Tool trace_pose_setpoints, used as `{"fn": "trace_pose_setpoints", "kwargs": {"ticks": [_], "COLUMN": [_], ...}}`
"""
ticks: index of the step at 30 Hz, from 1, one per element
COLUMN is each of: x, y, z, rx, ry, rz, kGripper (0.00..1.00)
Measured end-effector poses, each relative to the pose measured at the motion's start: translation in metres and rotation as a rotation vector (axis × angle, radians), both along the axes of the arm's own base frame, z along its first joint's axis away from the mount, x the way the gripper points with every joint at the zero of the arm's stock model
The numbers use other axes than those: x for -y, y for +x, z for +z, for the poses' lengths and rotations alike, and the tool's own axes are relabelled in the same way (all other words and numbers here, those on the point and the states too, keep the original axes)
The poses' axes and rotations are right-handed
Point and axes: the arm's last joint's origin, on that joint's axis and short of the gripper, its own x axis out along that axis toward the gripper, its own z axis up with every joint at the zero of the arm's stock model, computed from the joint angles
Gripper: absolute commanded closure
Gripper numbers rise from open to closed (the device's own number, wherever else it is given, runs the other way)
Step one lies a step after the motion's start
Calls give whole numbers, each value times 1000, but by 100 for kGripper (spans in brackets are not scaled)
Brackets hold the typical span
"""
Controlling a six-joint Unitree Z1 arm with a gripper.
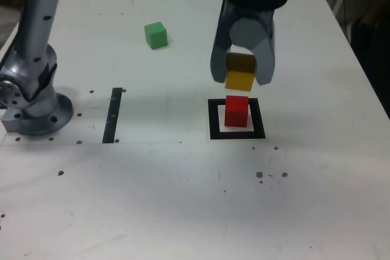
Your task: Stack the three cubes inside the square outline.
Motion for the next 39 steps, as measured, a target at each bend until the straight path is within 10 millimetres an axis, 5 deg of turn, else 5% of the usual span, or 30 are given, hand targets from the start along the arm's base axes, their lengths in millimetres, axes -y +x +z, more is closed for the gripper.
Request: {"fn": "trace_pose_setpoints", "kwargs": {"ticks": [12,22,39], "x": [-7,-37,-39], "y": [3,3,-4], "z": [-39,-64,-34], "rx": [-52,-49,30], "ry": [18,9,-33], "rz": [10,58,67], "kGripper": [85,85,85]}}
